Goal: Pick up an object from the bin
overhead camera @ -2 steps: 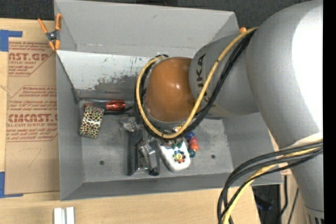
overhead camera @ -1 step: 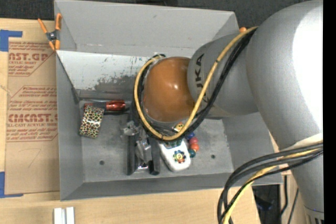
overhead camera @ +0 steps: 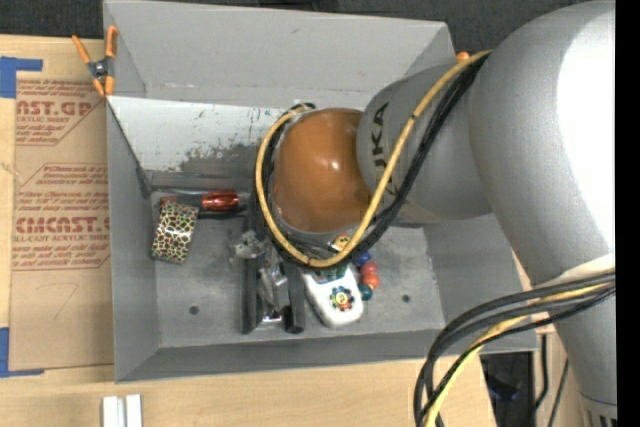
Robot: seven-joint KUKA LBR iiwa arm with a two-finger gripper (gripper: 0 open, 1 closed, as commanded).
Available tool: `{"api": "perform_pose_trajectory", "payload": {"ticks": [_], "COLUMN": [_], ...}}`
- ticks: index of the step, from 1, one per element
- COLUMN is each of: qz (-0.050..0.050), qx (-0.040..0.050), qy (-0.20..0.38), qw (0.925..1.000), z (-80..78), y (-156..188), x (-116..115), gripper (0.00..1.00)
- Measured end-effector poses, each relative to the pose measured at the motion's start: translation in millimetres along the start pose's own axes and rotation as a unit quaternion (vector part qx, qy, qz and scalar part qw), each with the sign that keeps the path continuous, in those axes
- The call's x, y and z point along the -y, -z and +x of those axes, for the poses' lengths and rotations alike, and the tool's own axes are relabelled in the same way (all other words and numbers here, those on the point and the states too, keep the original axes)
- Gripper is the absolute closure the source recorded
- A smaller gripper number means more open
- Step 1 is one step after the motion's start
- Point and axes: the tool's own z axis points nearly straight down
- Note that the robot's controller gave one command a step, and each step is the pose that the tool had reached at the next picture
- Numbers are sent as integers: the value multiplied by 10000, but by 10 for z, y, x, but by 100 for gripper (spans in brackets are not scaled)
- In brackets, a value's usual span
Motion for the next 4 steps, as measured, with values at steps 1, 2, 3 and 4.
{"api": "perform_pose_trajectory", "payload": {"ticks": [1, 2, 3, 4], "qz": [-11, -12, -17, 18], "qx": [13, 13, 59, 173], "qy": [674, 673, 580, 1561], "qw": [9977, 9977, 9983, 9876], "z": [-8, -8, 75, 121], "y": [658, 658, 592, 352], "x": [-155, -155, -101, -118], "gripper": [100, 100, 100, 100]}}
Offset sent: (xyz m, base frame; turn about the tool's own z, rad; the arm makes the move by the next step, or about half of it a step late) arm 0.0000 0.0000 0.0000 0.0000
